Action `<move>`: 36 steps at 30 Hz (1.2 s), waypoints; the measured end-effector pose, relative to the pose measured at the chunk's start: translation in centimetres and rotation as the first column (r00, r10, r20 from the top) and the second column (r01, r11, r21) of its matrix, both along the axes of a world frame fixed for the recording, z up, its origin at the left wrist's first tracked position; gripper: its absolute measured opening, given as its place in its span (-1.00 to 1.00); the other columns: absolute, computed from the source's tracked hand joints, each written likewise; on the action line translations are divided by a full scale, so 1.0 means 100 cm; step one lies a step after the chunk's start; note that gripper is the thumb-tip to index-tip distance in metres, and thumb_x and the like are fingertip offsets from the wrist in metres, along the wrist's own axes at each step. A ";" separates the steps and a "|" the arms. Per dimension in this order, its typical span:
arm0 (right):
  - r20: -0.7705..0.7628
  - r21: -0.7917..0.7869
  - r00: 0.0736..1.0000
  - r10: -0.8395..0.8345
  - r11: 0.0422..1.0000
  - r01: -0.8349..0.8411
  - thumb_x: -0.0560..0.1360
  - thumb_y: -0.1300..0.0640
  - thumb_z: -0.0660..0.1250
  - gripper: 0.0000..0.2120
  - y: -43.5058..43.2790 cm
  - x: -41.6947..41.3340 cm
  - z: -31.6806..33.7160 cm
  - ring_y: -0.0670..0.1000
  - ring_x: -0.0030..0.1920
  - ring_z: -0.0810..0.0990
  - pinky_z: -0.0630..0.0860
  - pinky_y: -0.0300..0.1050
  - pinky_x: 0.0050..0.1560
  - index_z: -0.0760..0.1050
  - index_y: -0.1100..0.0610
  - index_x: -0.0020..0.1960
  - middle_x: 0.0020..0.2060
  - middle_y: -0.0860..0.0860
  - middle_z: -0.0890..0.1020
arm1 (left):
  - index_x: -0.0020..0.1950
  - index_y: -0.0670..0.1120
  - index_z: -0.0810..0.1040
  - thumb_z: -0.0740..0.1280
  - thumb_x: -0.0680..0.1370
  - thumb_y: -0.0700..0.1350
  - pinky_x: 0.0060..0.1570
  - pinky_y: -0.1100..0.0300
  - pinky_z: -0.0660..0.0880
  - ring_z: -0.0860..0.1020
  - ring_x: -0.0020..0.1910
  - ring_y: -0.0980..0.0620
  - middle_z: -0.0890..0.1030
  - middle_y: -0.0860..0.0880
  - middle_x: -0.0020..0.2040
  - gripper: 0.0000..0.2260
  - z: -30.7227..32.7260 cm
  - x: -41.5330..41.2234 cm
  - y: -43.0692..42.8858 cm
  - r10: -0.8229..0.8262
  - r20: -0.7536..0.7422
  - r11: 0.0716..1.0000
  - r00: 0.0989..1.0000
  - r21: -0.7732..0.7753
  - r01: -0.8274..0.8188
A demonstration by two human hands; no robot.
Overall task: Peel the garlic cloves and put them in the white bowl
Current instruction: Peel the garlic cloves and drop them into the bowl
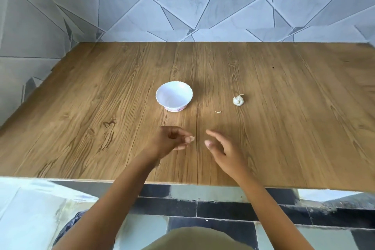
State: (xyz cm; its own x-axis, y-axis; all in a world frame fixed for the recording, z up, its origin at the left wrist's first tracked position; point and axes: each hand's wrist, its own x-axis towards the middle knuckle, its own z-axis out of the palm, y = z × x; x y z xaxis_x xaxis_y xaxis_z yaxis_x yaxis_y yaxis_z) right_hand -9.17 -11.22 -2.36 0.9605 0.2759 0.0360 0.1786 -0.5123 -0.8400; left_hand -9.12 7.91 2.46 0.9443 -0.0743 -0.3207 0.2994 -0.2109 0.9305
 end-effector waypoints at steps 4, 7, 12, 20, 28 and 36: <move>-0.276 0.373 0.958 0.072 0.927 0.037 0.51 0.12 0.33 -0.86 0.015 -0.001 0.023 -0.18 -0.10 0.63 0.52 -0.34 -0.07 0.58 0.05 0.06 -0.07 -0.06 0.68 | -0.02 -0.23 0.62 0.39 0.47 -0.28 -0.13 0.27 0.59 0.63 -0.23 0.10 0.67 -0.05 -0.23 -0.89 0.003 -0.006 0.000 0.084 -0.026 0.980 0.996 -0.181 -0.087; -0.364 0.486 0.929 0.067 0.864 0.128 0.47 0.20 0.37 -0.92 0.021 0.001 0.029 -0.15 -0.25 0.63 0.52 -0.33 -0.24 0.61 0.12 -0.05 -0.23 -0.02 0.70 | -0.03 -0.23 0.61 0.39 0.48 -0.27 -0.20 0.31 0.57 0.63 -0.26 0.11 0.66 -0.04 -0.27 -0.91 0.004 -0.007 0.001 0.069 -0.015 0.982 0.998 -0.178 -0.070; -0.395 0.514 0.911 0.115 0.850 0.115 0.45 0.29 0.38 -0.92 0.024 0.008 0.028 -0.14 -0.32 0.61 0.53 -0.34 -0.27 0.62 0.16 -0.10 -0.34 -0.02 0.67 | -0.05 -0.24 0.61 0.40 0.47 -0.27 -0.21 0.33 0.56 0.63 -0.27 0.13 0.65 -0.05 -0.27 -0.92 0.002 -0.009 0.002 0.047 -0.035 0.988 0.998 -0.142 -0.051; 0.403 0.099 0.915 0.014 0.993 -0.059 0.52 0.11 0.28 -0.81 0.029 0.003 0.007 -0.12 -0.24 0.62 0.56 -0.19 -0.25 0.58 0.21 -0.14 -0.24 -0.04 0.65 | -0.12 -0.29 0.58 0.33 0.49 -0.34 -0.30 0.35 0.57 0.62 -0.36 0.11 0.64 -0.09 -0.34 -0.96 -0.004 -0.008 -0.004 0.117 -0.263 0.888 0.958 -0.403 -0.220; -0.258 0.226 0.963 0.076 0.974 -0.016 0.54 0.20 0.30 -0.92 0.027 0.009 0.026 -0.20 -0.34 0.56 0.53 -0.29 -0.25 0.56 0.14 -0.11 -0.31 -0.03 0.62 | -0.14 -0.20 0.58 0.38 0.49 -0.32 -0.27 0.34 0.52 0.58 -0.31 0.13 0.62 -0.07 -0.29 -0.96 -0.011 -0.006 -0.008 0.095 0.047 0.987 0.994 -0.137 -0.087; -0.611 0.367 0.786 0.095 0.914 0.174 0.49 0.23 0.34 -0.92 0.019 0.021 0.040 -0.11 -0.36 0.62 0.57 -0.31 -0.28 0.58 0.23 -0.14 -0.34 0.02 0.64 | -0.11 -0.20 0.62 0.41 0.48 -0.27 -0.16 0.25 0.55 0.61 -0.23 0.06 0.66 -0.05 -0.21 -0.98 -0.018 -0.002 -0.003 -0.064 0.316 0.995 0.947 0.090 0.038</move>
